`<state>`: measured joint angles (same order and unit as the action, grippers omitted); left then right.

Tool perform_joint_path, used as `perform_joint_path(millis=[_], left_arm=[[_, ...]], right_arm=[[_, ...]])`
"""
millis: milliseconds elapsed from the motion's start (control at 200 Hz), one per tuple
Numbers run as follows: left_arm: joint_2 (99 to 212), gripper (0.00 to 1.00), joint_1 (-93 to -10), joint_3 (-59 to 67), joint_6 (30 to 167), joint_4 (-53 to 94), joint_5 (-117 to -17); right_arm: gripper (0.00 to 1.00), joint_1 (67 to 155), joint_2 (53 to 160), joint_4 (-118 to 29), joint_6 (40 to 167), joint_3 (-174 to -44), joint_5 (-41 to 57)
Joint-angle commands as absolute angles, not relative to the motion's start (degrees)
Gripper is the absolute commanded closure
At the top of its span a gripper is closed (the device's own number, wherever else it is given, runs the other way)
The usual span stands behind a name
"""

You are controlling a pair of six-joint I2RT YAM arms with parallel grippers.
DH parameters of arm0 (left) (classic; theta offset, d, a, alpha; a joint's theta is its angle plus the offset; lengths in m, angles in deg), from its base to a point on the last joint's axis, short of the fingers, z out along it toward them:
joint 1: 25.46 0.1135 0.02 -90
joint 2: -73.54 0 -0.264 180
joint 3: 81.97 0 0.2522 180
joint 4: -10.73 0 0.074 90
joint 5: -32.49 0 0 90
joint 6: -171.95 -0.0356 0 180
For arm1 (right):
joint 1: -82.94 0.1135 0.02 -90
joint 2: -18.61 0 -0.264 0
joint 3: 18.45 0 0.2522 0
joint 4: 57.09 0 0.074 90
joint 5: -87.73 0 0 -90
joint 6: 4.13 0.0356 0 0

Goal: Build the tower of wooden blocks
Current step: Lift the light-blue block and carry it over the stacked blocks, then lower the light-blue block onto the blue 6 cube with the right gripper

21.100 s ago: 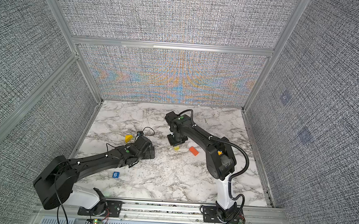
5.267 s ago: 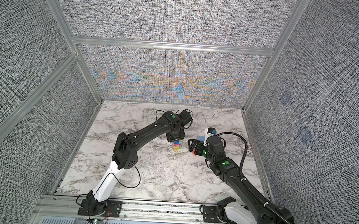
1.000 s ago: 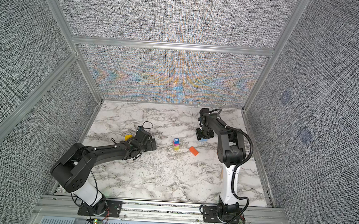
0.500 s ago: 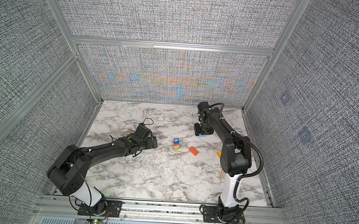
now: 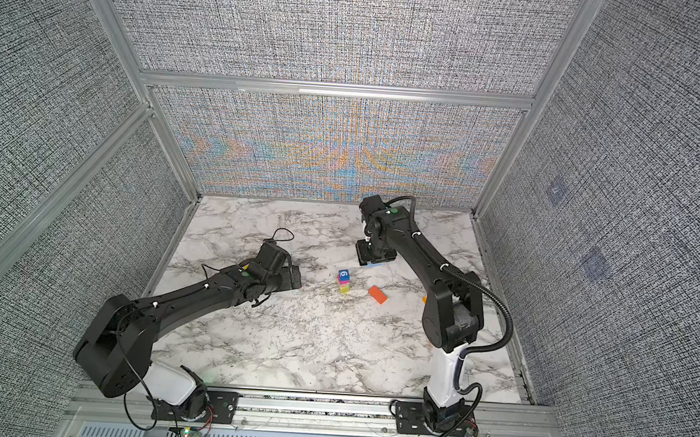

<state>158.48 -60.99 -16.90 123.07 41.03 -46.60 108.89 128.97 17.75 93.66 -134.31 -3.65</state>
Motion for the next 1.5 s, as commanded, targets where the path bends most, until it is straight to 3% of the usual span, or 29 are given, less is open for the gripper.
perform_joint_path(millis=[0,1496], left_arm=[[157.3,0.01,-60.4,-18.1,124.1,42.4,-44.8],[159.7,0.02,-56.0,-20.7,125.6,38.2,-50.9]], right_arm=[[0.45,110.3,129.2,19.1,94.6,-135.5,-2.9],[0.4,117.3,134.6,14.9,90.6,-136.3,0.2]])
